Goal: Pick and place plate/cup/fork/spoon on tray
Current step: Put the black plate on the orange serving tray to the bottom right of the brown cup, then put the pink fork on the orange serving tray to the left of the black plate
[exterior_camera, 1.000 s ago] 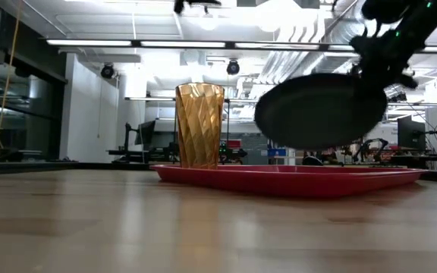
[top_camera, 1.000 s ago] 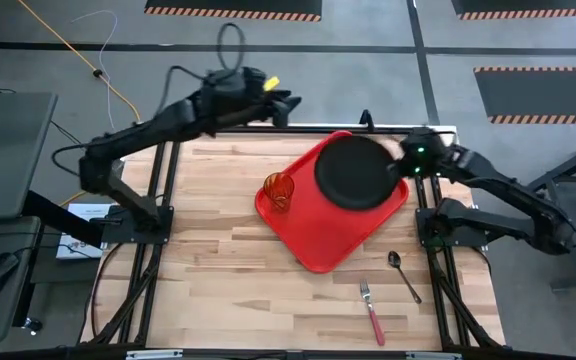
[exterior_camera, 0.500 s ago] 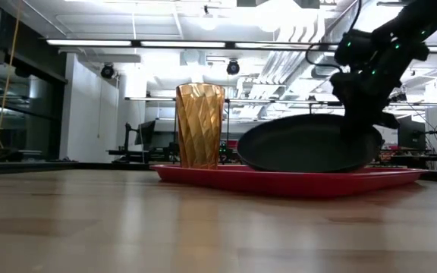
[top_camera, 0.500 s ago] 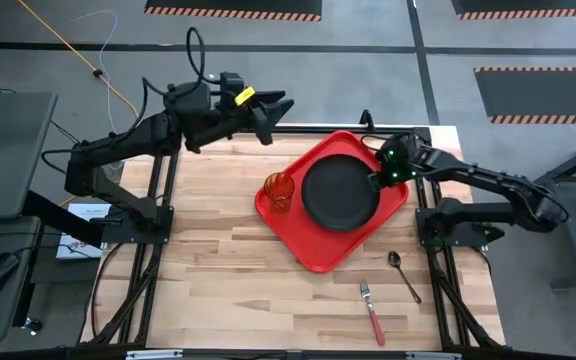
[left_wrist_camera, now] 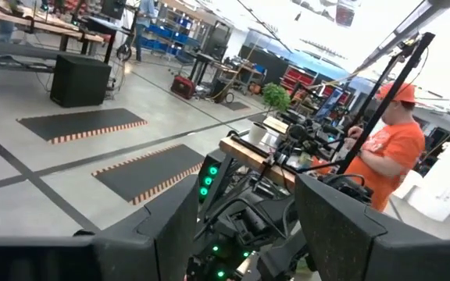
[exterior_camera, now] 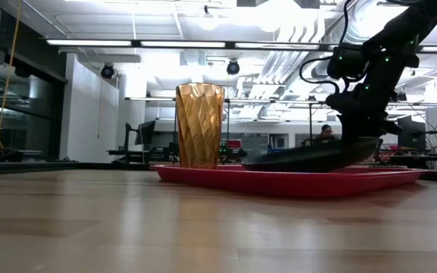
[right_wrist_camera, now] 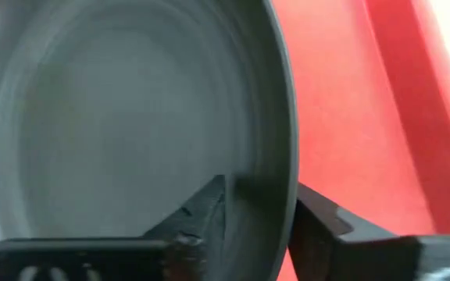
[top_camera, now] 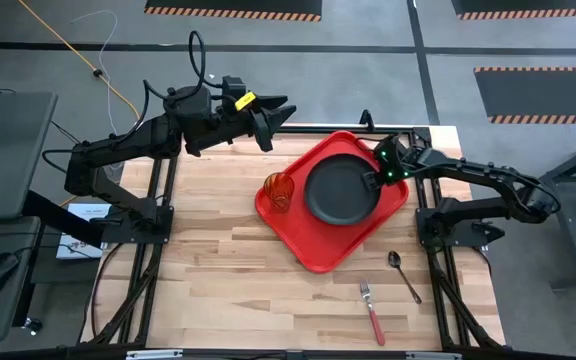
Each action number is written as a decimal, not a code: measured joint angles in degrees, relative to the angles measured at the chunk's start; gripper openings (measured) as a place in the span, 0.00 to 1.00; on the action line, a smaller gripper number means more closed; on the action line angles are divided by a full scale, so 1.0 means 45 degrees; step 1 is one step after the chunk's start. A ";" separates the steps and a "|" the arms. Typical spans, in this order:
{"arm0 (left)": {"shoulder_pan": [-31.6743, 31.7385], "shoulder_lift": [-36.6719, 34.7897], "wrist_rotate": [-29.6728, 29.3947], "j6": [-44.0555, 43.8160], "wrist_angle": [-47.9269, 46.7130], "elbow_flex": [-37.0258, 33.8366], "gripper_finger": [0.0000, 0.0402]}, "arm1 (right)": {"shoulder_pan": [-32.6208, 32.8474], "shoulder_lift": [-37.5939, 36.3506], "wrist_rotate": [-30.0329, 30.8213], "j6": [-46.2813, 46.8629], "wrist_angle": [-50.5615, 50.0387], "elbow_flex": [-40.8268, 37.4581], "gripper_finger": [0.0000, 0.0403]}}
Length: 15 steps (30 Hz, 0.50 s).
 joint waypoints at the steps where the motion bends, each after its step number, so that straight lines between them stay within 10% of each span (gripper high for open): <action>1: 0.0000 0.0000 0.0000 0.0007 -0.0009 0.0000 0.50 | 0.0002 -0.0064 0.0159 -0.0055 -0.0005 0.0000 0.30; 15: 0.0188 -0.0219 -0.0014 0.1180 -0.0856 -0.0019 0.50 | 0.0008 -0.1455 0.0650 -0.1057 -0.0034 0.0000 0.55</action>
